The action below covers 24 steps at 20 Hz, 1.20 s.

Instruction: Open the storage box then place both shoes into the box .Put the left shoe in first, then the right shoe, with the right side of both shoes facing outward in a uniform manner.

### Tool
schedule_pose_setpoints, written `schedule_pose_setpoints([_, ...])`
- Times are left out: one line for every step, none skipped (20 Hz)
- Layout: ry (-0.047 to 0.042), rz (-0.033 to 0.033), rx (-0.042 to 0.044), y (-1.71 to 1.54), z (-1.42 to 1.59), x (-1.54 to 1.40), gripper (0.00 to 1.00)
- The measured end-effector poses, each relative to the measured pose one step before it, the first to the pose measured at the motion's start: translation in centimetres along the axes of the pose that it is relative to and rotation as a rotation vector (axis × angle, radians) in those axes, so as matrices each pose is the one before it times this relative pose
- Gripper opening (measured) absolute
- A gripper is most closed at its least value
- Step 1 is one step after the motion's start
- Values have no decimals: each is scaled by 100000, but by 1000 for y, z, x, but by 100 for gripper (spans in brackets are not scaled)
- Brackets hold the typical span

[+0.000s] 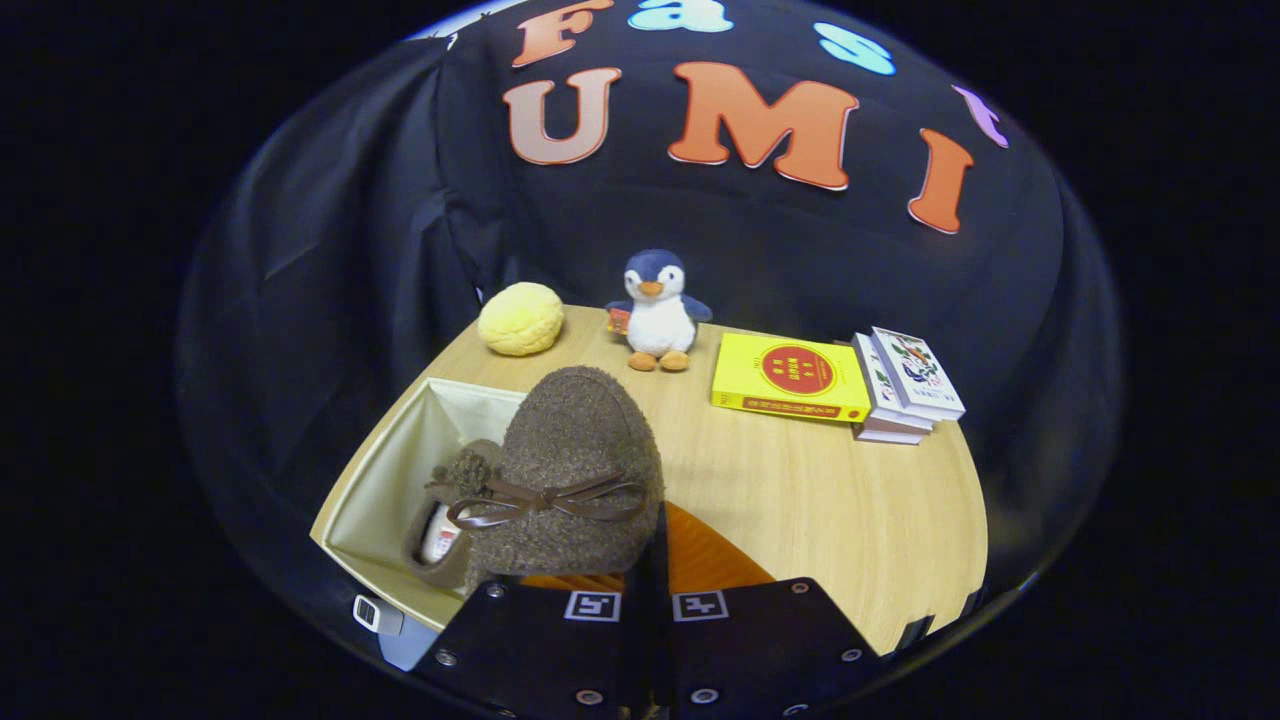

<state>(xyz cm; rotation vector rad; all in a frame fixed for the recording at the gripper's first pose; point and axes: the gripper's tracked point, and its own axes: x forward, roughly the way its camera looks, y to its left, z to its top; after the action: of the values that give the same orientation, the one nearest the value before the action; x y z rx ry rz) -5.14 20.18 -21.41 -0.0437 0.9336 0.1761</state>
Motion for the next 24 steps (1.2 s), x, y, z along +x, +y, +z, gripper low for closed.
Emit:
schedule_pose_setpoints([12, 1386, -557, 1300, 405, 238, 5])
schedule_pose_setpoints([117, 1107, -647, 1416, 419, 244, 4])
schedule_pose_setpoints([791, 946, -381, 1287, -245, 9, 4])
schedule_pose_setpoints([647, 338, -142, 999, 430, 641, 4])
schedule_pose_setpoints([863, -227, -199, 806, 37, 325, 5])
schedule_pose_setpoints([348, -346, -505, 764, -30, 513, 5])
schedule_pose_setpoints([1206, -782, -440, 566, -264, 545, 5])
schedule_pose_setpoints([1393, -676, -78, 444, -349, 611, 5])
schedule_pose_setpoints([1173, -440, 179, 411, -430, 557, 5])
schedule_pose_setpoints([1063, -232, 184, 284, -393, 561, 5])
schedule_pose_setpoints([345, -268, 1102, 242, -232, 513, 5])
schedule_pose_setpoints([-160, -514, 1071, 230, -131, 507, 5])
schedule_pose_setpoints([769, -1197, 941, -5, -173, 437, 5])
schedule_pose_setpoints([853, -1277, 636, -174, -336, 533, 5])
schedule_pose_setpoints([973, -1592, 226, -254, -258, 625, 5])
schedule_pose_setpoints([1193, -1640, 214, -210, -375, 537, 6])
schedule_pose_setpoints([1650, -1079, 232, -87, -523, 433, 6])
schedule_pose_setpoints([1976, -9, 629, 254, -448, 475, 6])
schedule_pose_setpoints([2984, 1304, 1082, 470, -640, 209, 8])
schedule_pose_setpoints([1696, 2093, 1547, 568, -605, 305, 9])
schedule_pose_setpoints([1336, 1705, 1051, 445, -342, -6, 14])
schedule_pose_setpoints([958, 1033, 475, 154, -175, -29, 17])
schedule_pose_setpoints([722, 325, 8, 105, -386, -179, 22])
schedule_pose_setpoints([976, 593, 332, -6, -311, -294, 24])
